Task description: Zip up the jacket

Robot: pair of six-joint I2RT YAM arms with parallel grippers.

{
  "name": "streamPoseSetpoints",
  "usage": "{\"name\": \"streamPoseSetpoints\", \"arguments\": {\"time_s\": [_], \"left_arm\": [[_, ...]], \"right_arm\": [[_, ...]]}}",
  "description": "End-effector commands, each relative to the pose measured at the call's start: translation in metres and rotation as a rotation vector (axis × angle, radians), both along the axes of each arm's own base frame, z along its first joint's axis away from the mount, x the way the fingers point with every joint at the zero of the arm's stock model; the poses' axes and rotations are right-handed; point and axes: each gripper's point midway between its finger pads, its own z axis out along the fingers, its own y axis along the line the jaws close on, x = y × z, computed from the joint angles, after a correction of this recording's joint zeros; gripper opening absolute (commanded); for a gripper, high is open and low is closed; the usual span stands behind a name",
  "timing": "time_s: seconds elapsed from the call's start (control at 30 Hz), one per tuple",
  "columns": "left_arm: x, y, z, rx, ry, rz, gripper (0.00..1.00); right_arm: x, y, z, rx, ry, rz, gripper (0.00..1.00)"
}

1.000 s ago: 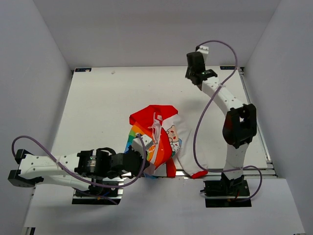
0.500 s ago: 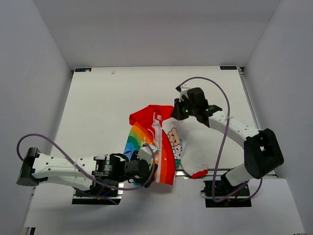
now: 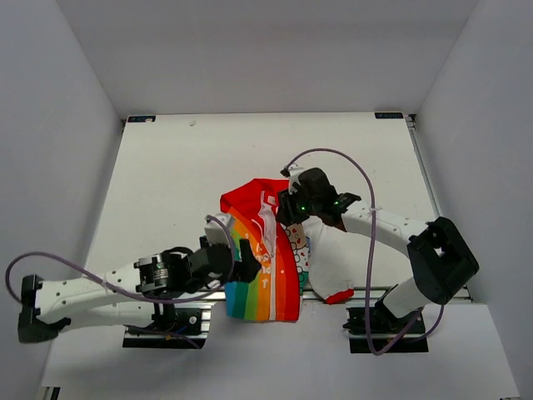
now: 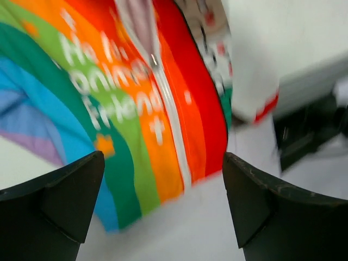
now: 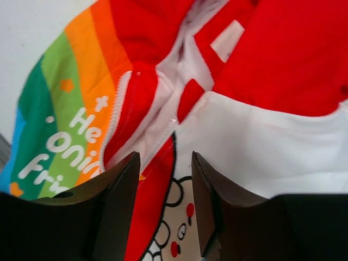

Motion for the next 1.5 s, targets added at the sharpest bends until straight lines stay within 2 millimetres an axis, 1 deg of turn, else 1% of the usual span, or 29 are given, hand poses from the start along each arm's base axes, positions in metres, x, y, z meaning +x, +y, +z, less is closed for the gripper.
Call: {"name": "streamPoseSetpoints", "arguments": {"time_s": [0.0, 0.03, 0.07, 0.13, 0.23, 0.27, 0.33, 0.37, 0.43, 0.47, 0.53, 0.63, 0.67, 0.73, 0.8, 0.83, 0.93, 0.97, 1.03, 1.07, 1.1, 1.13, 1.17, 1.2, 1.23, 1.27, 1.33, 1.4, 1.47], "left_arm": [[0.039, 0.002, -0.013, -0.099, 0.014, 0.144, 0.98], [0.061, 0.01, -0.026, -0.079, 0.041, 0.212, 0.98], [0.063, 0.007, -0.035, -0.08, 0.09, 0.187, 0.98], [0.093, 0.011, -0.039, -0.073, 0.081, 0.228, 0.98], [0.123, -0.001, -0.053, -0.059, 0.084, 0.208, 0.96], [0.133, 0.0, -0.069, -0.013, 0.109, 0.225, 0.93], [0.163, 0.009, -0.069, -0.007, 0.11, 0.285, 0.79], [0.171, 0.012, -0.083, 0.025, 0.137, 0.304, 0.6], [0.193, 0.019, -0.085, 0.029, 0.124, 0.337, 0.43], [0.199, 0.021, -0.088, 0.039, 0.121, 0.344, 0.28], [0.213, 0.03, -0.103, 0.083, 0.144, 0.359, 0.13], [0.238, 0.028, -0.111, 0.112, 0.127, 0.349, 0.02], [0.252, 0.023, -0.103, 0.1, 0.099, 0.347, 0.01], [0.266, 0.019, -0.116, 0.122, 0.102, 0.321, 0.0], [0.286, 0.003, -0.11, 0.094, 0.08, 0.265, 0.0], [0.291, 0.002, -0.127, 0.113, 0.11, 0.256, 0.0], [0.31, -0.018, -0.128, 0.085, 0.114, 0.184, 0.0], [0.308, -0.024, -0.148, 0.096, 0.157, 0.142, 0.0], [0.327, -0.036, -0.146, 0.082, 0.139, 0.123, 0.0], [0.329, -0.038, -0.168, 0.107, 0.168, 0.103, 0.0], [0.334, -0.044, -0.173, 0.104, 0.178, 0.086, 0.0], [0.356, -0.057, -0.159, 0.075, 0.135, 0.069, 0.0], [0.371, -0.07, -0.161, 0.064, 0.133, 0.041, 0.0], [0.361, -0.069, -0.181, 0.08, 0.191, 0.023, 0.0], [0.383, -0.083, -0.159, 0.047, 0.139, 0.007, 0.0], [0.384, -0.085, -0.164, 0.057, 0.156, -0.008, 0.0], [0.393, -0.091, -0.141, 0.034, 0.117, -0.018, 0.0], [0.398, -0.088, -0.105, 0.03, 0.055, -0.004, 0.2], [0.394, -0.073, -0.086, 0.068, 0.027, 0.049, 0.55]], "right_arm": [[0.018, -0.007, -0.009, -0.023, -0.049, -0.091, 0.49], [0.02, -0.008, -0.01, -0.032, -0.046, -0.101, 0.49], [0.022, -0.009, -0.013, -0.043, -0.046, -0.11, 0.49], [0.027, -0.01, -0.022, -0.059, -0.045, -0.128, 0.49], [0.038, -0.012, -0.032, -0.081, -0.054, -0.184, 0.49], [0.04, -0.014, -0.035, -0.088, -0.05, -0.2, 0.49], [0.044, -0.018, -0.044, -0.111, -0.038, -0.241, 0.47], [0.046, -0.019, -0.045, -0.113, -0.038, -0.265, 0.45], [0.05, -0.026, -0.051, -0.123, -0.026, -0.325, 0.41], [0.051, -0.028, -0.053, -0.127, -0.019, -0.338, 0.38], [0.052, -0.032, -0.057, -0.134, -0.015, -0.36, 0.35], [0.051, -0.037, -0.061, -0.131, -0.005, -0.39, 0.34], [0.049, -0.038, -0.062, -0.127, -0.001, -0.395, 0.34], [0.045, -0.042, -0.067, -0.119, 0.017, -0.42, 0.34], [0.041, -0.044, -0.072, -0.113, 0.03, -0.423, 0.35], [0.041, -0.044, -0.073, -0.111, 0.032, -0.427, 0.36], [0.04, -0.047, -0.078, -0.12, 0.045, -0.434, 0.38], [0.039, -0.048, -0.079, -0.122, 0.047, -0.434, 0.38], [0.041, -0.049, -0.081, -0.124, 0.051, -0.438, 0.39], [0.043, -0.048, -0.08, -0.12, 0.051, -0.435, 0.4], [0.042, -0.047, -0.082, -0.116, 0.06, -0.425, 0.4], [0.043, -0.046, -0.081, -0.111, 0.06, -0.416, 0.41], [0.043, -0.043, -0.079, -0.106, 0.046, -0.383, 0.42], [0.043, -0.041, -0.076, -0.104, 0.029, -0.35, 0.42], [0.044, -0.04, -0.072, -0.106, 0.006, -0.325, 0.42], [0.045, -0.038, -0.06, -0.091, -0.028, -0.297, 0.42], [0.049, -0.038, -0.042, -0.11, -0.126, -0.218, 0.44], [0.054, -0.037, -0.01, -0.087, -0.221, -0.182, 0.46], [0.057, -0.036, 0.018, -0.093, -0.307, -0.117, 0.48]]}}
